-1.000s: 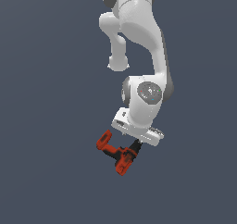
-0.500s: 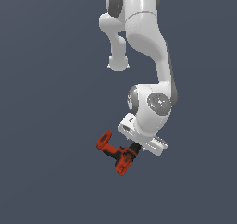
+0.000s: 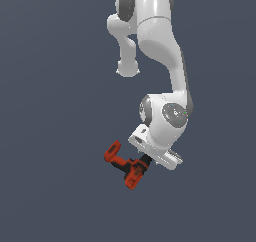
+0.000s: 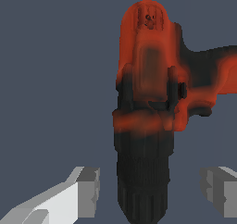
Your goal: Pick up the object and move it to a goal position.
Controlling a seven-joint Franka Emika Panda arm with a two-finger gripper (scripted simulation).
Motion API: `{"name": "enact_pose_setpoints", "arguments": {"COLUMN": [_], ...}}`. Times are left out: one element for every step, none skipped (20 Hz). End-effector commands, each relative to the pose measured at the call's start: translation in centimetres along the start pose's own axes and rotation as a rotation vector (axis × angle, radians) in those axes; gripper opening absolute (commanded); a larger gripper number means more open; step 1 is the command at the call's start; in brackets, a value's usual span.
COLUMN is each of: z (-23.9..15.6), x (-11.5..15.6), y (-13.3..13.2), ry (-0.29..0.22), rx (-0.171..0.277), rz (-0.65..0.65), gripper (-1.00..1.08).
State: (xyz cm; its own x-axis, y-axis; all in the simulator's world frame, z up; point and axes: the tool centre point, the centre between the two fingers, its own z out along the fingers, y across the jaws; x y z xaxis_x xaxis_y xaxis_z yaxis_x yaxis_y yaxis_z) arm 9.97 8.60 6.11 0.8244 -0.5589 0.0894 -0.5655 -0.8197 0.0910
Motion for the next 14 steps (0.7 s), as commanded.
{"name": "enact_pose_setpoints", "arguments": {"z": [0.3,0.6,1.0,1.5,1.9,2.3,2.6,2.8,2.9,3.0,3.0,3.0,3.0,3.0], "x": [0.0,0.0,0.0,0.0,0.0,0.0,0.0,0.0,0.0,0.0,0.0,0.0,0.0,0.0], "y": [0.0,0.0,0.0,0.0,0.0,0.0,0.0,0.0,0.0,0.0,0.0,0.0,0.0,0.0], "ry": [0.0,0.0,0.0,0.0,0.001,0.001,0.001,0.001,0.001,0.001,0.001,0.001,0.001,0.001], "rx": [0.0,0.0,0.0,-0.001,-0.001,-0.001,-0.001,-0.001,-0.001,-0.001,-0.001,-0.001,-0.001,-0.001], "rz": [0.0,0.001,0.002,0.002,0.003,0.003,0.003,0.004,0.004,0.004,0.004,0.004,0.004,0.004], "gripper": [0.68,0.68,0.68,0.68,0.68,0.68,0.68,0.68,0.68,0.68,-1.0,-1.0,-1.0,-1.0]}}
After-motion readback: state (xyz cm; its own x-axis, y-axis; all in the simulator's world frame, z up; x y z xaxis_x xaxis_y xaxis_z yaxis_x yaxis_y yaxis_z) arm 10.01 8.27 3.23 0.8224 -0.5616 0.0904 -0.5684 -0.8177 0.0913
